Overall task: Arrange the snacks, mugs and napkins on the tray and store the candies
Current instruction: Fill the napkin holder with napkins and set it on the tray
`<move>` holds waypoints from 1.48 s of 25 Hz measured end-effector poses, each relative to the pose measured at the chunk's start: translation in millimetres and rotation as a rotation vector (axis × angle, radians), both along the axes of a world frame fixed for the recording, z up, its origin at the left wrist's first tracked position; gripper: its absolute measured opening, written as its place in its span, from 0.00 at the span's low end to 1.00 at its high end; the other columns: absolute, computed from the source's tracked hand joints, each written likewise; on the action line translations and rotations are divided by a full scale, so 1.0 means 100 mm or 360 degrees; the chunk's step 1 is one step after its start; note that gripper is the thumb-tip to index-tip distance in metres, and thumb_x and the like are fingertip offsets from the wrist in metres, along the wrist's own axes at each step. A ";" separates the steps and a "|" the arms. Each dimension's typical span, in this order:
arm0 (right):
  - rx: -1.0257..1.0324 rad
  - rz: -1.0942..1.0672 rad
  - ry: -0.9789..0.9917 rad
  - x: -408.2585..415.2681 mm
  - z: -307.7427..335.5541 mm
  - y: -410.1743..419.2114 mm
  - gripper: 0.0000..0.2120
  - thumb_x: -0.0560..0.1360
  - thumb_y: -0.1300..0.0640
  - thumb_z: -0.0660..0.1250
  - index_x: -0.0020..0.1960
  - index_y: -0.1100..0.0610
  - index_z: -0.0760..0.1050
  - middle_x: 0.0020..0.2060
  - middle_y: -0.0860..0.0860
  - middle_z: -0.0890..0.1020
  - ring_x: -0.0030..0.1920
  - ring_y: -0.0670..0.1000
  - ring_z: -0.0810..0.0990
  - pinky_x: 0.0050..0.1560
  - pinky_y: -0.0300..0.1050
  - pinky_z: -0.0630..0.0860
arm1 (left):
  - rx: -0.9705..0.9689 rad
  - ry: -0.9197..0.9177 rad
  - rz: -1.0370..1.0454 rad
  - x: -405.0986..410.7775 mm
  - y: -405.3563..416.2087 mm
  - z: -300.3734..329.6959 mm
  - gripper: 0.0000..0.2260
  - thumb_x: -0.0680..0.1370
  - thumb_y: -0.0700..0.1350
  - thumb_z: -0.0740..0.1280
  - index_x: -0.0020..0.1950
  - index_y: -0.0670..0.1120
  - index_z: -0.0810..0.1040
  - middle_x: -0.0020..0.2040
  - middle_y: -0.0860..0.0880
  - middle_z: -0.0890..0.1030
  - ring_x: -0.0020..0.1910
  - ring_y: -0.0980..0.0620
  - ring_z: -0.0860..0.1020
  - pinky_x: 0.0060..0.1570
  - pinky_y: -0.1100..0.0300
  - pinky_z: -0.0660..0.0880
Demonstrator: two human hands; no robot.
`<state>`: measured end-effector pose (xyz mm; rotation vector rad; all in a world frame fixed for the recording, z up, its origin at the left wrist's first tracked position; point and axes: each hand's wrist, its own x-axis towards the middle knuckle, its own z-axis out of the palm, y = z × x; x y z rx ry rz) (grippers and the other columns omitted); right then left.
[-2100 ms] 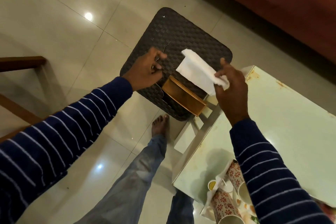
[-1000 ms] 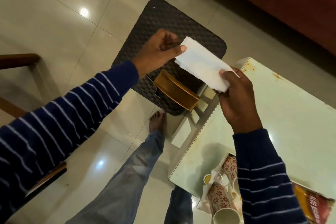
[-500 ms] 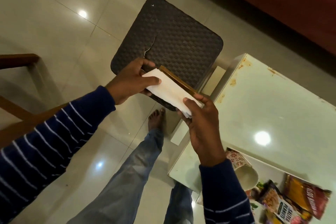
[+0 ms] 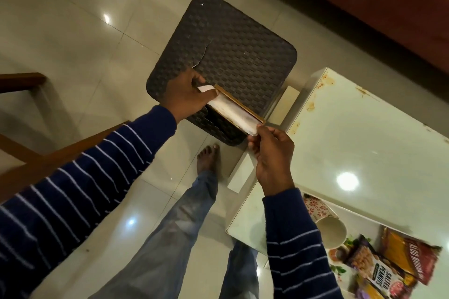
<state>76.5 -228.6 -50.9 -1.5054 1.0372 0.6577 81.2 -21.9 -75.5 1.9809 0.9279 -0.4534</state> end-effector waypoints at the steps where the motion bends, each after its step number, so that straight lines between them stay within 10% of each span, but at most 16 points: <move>1: -0.0248 0.0150 -0.0111 -0.02 -0.01 -0.01 0.08 0.76 0.60 0.70 0.55 0.57 0.79 0.49 0.53 0.84 0.44 0.48 0.83 0.47 0.46 0.83 | 0.0024 -0.0051 -0.0037 -0.02 0.01 0.00 0.18 0.73 0.55 0.74 0.57 0.51 0.74 0.48 0.55 0.77 0.46 0.57 0.78 0.41 0.66 0.74; 5: -0.0754 0.0923 -0.0953 -0.14 0.02 -0.08 0.28 0.69 0.54 0.72 0.67 0.53 0.70 0.65 0.49 0.75 0.64 0.48 0.74 0.67 0.46 0.70 | -0.0037 -0.0417 -0.0724 -0.16 0.19 0.01 0.29 0.71 0.43 0.74 0.70 0.50 0.70 0.69 0.48 0.69 0.64 0.52 0.71 0.59 0.68 0.70; 10: -0.0756 0.1755 -0.0941 -0.16 -0.13 -0.02 0.40 0.71 0.49 0.74 0.77 0.48 0.59 0.76 0.49 0.65 0.76 0.54 0.61 0.76 0.59 0.58 | 0.0362 -0.0415 -0.1412 -0.19 0.15 -0.04 0.40 0.68 0.49 0.76 0.77 0.52 0.62 0.77 0.51 0.61 0.73 0.45 0.63 0.69 0.40 0.60; 18: -0.0685 0.1410 -0.1142 -0.15 0.01 -0.30 0.26 0.73 0.56 0.74 0.70 0.51 0.72 0.63 0.50 0.79 0.65 0.52 0.74 0.67 0.55 0.73 | 0.0644 -0.0652 -0.1458 0.02 -0.14 0.21 0.24 0.70 0.50 0.74 0.66 0.54 0.75 0.64 0.51 0.77 0.69 0.45 0.65 0.63 0.42 0.62; 24: -0.0943 0.1131 -0.1249 -0.50 0.47 -1.09 0.25 0.71 0.54 0.77 0.66 0.55 0.76 0.59 0.51 0.82 0.59 0.48 0.76 0.62 0.23 0.59 | 0.0597 -0.0811 -0.1662 0.12 -1.06 0.69 0.24 0.71 0.48 0.73 0.67 0.56 0.75 0.66 0.52 0.76 0.70 0.44 0.64 0.63 0.45 0.59; 31: -0.1215 0.0775 -0.1040 -1.23 0.84 -2.28 0.25 0.70 0.52 0.77 0.65 0.55 0.77 0.57 0.51 0.83 0.57 0.53 0.80 0.61 0.53 0.76 | 0.0318 -0.1002 -0.2027 -0.02 -2.53 0.93 0.26 0.71 0.45 0.76 0.67 0.58 0.76 0.65 0.57 0.78 0.70 0.46 0.66 0.61 0.46 0.59; 37: -0.1267 0.0472 -0.0821 -1.97 0.73 -2.95 0.26 0.71 0.49 0.77 0.66 0.55 0.77 0.58 0.53 0.83 0.59 0.55 0.81 0.58 0.59 0.79 | 0.0196 -0.0944 -0.2392 -0.33 -3.53 0.88 0.24 0.72 0.40 0.73 0.65 0.59 0.77 0.61 0.59 0.79 0.69 0.50 0.66 0.61 0.53 0.56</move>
